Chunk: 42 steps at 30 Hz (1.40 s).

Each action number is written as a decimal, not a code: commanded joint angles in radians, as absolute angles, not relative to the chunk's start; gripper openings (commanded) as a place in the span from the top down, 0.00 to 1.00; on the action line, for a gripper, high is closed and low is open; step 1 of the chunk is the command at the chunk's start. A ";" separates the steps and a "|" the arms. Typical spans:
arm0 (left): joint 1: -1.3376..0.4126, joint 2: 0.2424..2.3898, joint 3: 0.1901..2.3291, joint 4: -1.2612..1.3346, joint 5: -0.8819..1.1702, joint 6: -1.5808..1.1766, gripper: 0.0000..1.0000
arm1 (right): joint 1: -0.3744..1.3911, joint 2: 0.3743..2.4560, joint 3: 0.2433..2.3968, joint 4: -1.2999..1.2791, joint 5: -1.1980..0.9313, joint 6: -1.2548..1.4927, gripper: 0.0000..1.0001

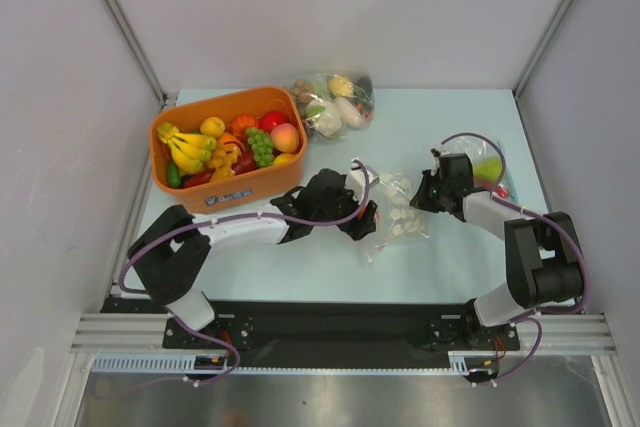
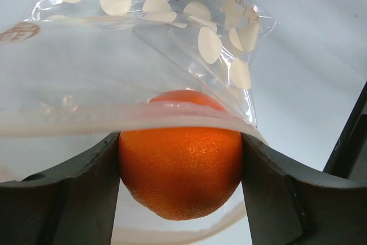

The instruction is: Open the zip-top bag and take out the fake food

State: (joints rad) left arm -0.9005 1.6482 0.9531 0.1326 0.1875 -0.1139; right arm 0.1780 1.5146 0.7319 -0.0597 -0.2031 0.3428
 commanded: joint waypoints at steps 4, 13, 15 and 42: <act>-0.905 1.503 0.931 0.026 0.141 -0.104 0.81 | 0.156 1.479 0.721 -0.067 -0.170 0.313 1.00; -0.823 1.284 0.887 -0.112 0.195 -0.113 0.76 | 0.137 1.468 0.727 -0.081 -0.167 0.305 1.00; -0.787 1.246 0.887 -0.135 0.207 -0.118 0.76 | 0.132 1.467 0.727 -0.081 -0.170 0.305 1.00; -0.255 1.647 1.425 -0.094 -0.067 -0.154 0.70 | 0.121 1.399 0.690 -0.113 -0.192 0.305 1.00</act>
